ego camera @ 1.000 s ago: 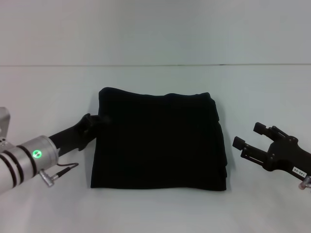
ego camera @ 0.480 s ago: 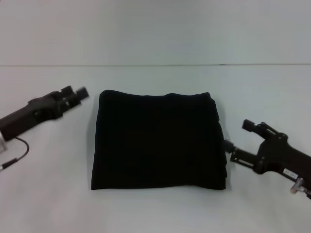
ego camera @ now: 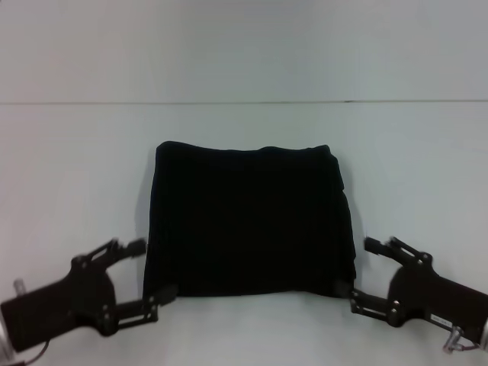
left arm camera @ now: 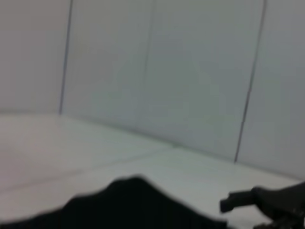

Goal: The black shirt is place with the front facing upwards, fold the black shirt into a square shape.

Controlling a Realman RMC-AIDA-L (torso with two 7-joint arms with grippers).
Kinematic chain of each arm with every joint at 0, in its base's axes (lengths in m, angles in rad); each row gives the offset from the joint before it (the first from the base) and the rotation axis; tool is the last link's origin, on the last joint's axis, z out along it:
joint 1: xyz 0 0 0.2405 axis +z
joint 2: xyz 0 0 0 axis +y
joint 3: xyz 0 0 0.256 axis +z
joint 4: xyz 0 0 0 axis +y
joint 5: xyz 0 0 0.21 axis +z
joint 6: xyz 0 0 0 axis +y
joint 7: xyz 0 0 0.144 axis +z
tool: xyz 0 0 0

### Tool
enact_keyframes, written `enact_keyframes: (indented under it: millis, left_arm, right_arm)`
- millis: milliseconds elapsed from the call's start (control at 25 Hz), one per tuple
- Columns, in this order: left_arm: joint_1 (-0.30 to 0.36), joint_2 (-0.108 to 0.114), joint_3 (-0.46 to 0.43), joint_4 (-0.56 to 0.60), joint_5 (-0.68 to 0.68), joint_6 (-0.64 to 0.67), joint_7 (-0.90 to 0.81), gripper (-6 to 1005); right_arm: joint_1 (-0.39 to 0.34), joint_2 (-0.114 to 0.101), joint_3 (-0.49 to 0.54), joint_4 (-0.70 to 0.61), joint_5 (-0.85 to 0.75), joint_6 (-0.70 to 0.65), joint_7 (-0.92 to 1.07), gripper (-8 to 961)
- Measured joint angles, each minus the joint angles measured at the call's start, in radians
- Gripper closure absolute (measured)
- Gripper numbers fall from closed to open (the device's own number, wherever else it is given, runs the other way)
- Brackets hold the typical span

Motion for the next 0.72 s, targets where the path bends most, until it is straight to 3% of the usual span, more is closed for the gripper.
enact_keyframes:
  millis: [80, 360, 720]
  left_arm:
    - [0.020, -0.002, -0.001, -0.004, 0.012, -0.041, -0.001, 61]
    - [0.051, 0.006, -0.002, -0.006, 0.036, -0.103, -0.016, 61]
    - [0.039, 0.005, -0.002, -0.018, 0.037, -0.109, -0.020, 61]
  right_arm:
    - [-0.014, -0.002, 0.011, 0.000, 0.004, 0.021, -0.006, 29]
    - [-0.028, -0.004, 0.036, -0.009, 0.002, 0.019, -0.011, 29]
    - [-0.019, -0.002, 0.036, -0.005, 0.001, 0.022, -0.011, 29]
